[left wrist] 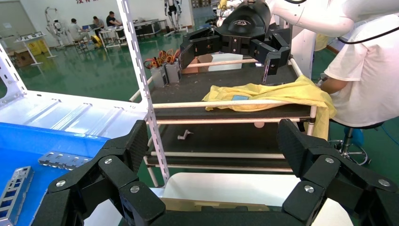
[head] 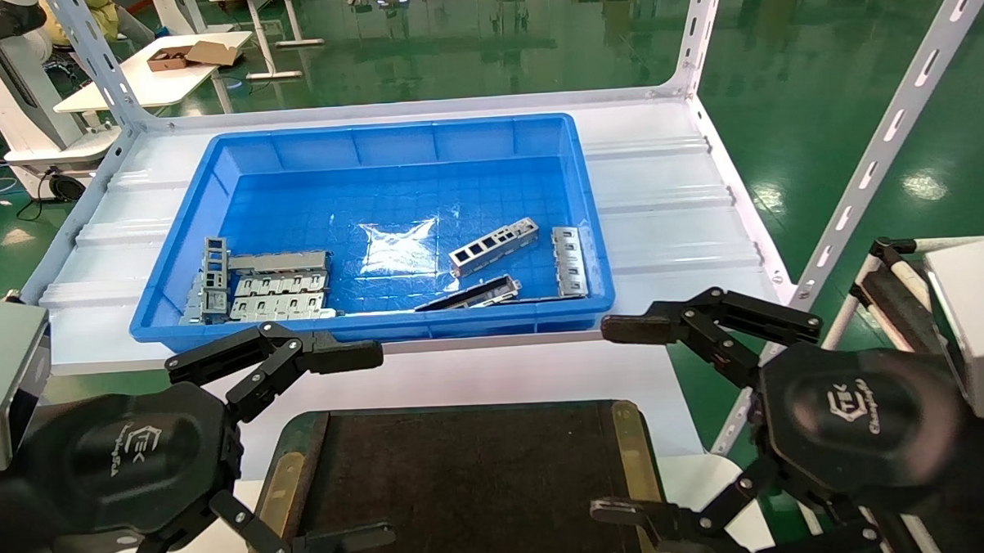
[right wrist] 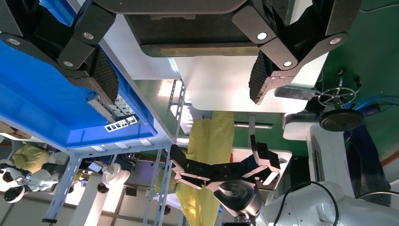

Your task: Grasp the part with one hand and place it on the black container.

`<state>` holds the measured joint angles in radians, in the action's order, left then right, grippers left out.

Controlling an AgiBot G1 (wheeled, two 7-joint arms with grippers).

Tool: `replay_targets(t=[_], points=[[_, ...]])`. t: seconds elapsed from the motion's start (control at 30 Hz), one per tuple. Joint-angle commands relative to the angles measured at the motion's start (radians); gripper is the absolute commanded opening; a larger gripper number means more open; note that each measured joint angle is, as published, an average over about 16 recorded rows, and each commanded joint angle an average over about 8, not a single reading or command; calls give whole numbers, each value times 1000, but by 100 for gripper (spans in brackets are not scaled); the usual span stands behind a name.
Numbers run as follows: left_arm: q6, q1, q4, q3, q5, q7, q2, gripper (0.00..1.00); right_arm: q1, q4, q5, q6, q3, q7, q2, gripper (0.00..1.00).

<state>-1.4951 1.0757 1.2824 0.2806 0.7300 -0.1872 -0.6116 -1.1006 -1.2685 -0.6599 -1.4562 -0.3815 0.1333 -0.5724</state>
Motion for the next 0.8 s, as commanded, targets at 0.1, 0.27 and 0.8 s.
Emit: replay_targets(t=[0.1, 0.27, 0.8], points=[[0, 0, 0, 0, 0, 0, 0, 100, 0, 0, 0, 0, 0, 0, 0, 100], [0, 0, 0, 0, 0, 0, 0, 100, 0, 0, 0, 0, 0, 0, 0, 100], [0, 0, 0, 0, 0, 0, 0, 100, 0, 0, 0, 0, 0, 0, 0, 100]])
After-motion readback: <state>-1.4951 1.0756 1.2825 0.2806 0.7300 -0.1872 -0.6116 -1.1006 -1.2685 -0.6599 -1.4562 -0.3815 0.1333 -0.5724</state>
